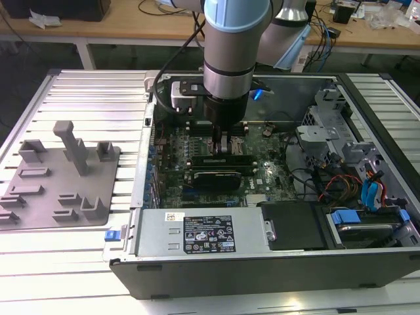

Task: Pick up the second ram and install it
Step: 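Insert the second ram into the second slot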

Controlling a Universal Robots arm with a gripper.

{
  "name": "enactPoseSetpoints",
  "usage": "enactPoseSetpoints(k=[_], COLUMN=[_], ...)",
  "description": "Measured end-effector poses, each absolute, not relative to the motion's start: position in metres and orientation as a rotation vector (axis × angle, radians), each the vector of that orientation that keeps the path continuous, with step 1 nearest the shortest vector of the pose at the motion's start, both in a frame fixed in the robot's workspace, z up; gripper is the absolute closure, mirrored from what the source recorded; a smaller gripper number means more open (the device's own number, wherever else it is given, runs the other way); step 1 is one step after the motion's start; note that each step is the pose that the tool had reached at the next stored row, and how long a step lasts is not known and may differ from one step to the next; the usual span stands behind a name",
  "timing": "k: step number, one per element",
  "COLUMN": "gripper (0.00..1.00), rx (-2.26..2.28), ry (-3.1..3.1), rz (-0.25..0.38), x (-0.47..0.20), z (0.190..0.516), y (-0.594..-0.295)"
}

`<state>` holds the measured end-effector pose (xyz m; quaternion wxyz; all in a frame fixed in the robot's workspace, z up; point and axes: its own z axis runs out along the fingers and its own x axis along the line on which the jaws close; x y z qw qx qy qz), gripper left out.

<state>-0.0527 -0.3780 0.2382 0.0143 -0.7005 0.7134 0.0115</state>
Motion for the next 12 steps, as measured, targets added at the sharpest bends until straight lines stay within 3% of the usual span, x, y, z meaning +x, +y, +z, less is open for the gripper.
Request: enactPoseSetpoints(k=[12], gripper=[0.91], rx=[-2.18], ry=[2.22], rz=[0.038], x=[-0.0528], z=[0.2309], y=[-0.378])
